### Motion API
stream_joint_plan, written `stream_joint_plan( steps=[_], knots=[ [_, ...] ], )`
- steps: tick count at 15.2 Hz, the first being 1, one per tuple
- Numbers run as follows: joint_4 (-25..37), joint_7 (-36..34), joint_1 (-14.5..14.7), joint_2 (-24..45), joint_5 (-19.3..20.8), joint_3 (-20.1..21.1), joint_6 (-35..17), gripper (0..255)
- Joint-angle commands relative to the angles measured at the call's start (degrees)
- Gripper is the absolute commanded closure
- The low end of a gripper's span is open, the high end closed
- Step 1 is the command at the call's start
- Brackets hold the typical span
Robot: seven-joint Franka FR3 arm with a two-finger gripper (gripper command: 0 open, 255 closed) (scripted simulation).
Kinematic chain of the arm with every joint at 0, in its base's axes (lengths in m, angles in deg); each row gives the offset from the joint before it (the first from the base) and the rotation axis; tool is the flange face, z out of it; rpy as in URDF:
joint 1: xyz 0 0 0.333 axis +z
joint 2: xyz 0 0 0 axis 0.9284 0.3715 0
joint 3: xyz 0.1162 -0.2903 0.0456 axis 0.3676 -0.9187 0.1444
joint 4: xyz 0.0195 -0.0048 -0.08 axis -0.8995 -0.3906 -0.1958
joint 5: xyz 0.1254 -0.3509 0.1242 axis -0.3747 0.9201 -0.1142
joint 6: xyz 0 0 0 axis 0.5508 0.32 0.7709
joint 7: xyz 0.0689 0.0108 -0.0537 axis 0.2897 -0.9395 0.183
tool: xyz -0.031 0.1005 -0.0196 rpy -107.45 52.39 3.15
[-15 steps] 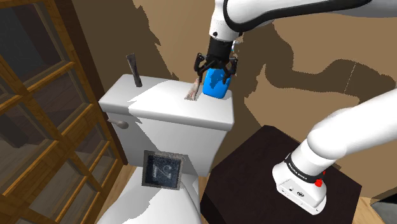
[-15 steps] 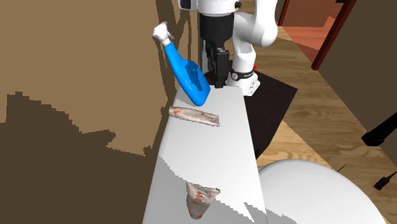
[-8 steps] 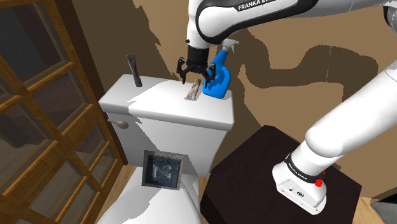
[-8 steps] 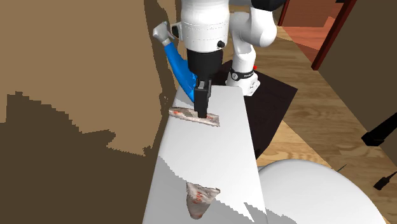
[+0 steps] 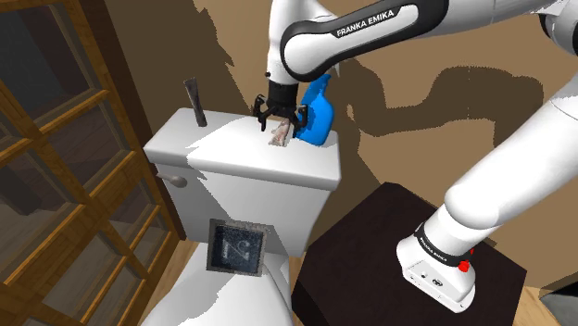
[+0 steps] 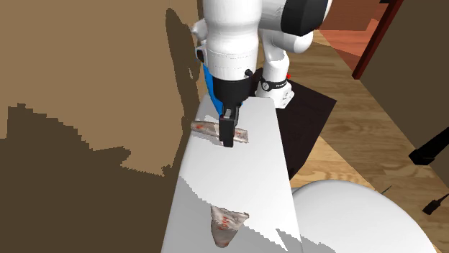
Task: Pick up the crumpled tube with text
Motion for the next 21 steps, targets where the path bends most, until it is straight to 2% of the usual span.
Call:
stream_joint_plan(
  steps=[1,10,21],
  knots=[
    [-0.30,-0.14,-0.19,0.54,0.38,-0.17,-0.14,255],
    [-0.57,-0.04,-0.22,0.33,0.24,-0.18,-0.23,255],
    [5.17,1.11,-0.41,-2.81,-1.36,-0.80,8.21,255]
  ],
)
